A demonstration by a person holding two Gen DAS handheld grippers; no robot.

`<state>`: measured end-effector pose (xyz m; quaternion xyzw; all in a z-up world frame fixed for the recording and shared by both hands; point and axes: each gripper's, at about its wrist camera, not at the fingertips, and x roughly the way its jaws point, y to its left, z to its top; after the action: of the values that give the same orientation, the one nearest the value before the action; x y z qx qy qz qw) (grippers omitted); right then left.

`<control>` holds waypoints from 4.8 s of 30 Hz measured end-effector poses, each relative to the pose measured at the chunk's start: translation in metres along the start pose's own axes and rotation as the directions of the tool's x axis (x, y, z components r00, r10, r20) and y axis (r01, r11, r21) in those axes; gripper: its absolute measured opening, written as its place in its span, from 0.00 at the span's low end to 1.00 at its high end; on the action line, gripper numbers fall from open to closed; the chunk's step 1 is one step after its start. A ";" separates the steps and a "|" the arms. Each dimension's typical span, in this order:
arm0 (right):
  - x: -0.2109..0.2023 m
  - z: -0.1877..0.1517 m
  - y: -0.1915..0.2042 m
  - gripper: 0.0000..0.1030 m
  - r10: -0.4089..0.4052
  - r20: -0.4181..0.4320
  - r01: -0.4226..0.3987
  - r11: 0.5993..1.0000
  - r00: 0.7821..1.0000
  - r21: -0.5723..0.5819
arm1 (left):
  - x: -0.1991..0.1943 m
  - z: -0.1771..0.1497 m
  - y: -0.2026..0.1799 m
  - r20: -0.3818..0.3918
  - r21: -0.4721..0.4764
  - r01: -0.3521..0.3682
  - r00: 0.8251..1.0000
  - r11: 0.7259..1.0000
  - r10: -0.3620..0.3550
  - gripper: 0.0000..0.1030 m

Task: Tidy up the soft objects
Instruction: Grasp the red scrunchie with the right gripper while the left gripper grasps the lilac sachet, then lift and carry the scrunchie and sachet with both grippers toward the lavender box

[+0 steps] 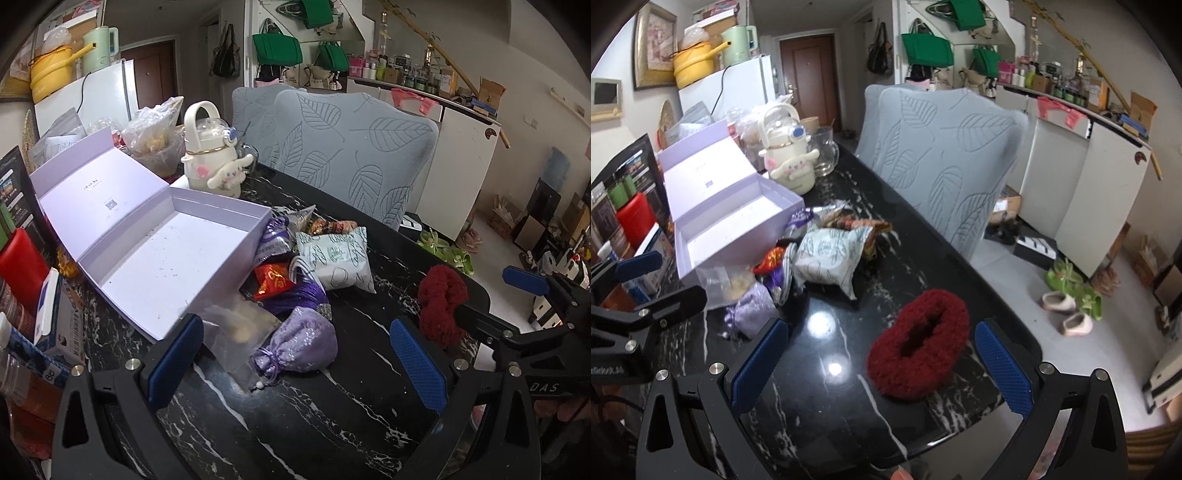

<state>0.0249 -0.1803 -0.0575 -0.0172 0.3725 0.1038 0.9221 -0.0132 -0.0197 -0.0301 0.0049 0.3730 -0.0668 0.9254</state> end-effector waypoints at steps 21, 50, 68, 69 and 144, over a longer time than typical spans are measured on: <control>0.055 -0.022 -0.043 1.00 0.020 -0.022 -0.020 1.000 1.000 0.005 | 0.061 -0.029 -0.005 -0.042 -0.099 -0.001 0.999 0.995 -0.003 1.00; 0.083 -0.031 -0.061 0.39 0.202 -0.031 -0.199 0.976 0.979 0.091 | 0.101 -0.040 0.000 -0.185 -0.164 -0.104 0.980 0.981 0.073 0.68; 0.048 -0.037 -0.022 0.38 0.264 -0.010 -0.264 0.964 0.964 0.000 | 0.033 -0.049 -0.007 -0.037 -0.137 -0.071 0.997 0.988 0.067 0.66; 0.044 -0.038 -0.018 0.38 0.276 -0.010 -0.276 0.961 0.961 -0.003 | 0.030 -0.050 -0.007 -0.030 -0.138 -0.070 0.997 0.988 0.067 0.66; 0.056 0.186 0.172 0.39 0.526 0.129 -0.439 0.801 0.841 -0.407 | -0.031 0.105 0.190 0.277 -0.356 -0.261 0.888 0.897 0.368 0.66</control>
<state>0.1562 0.0178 0.0466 -0.0780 0.2269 0.4044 0.8825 0.0619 0.1663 0.0594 -0.0901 0.2089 0.1452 0.9629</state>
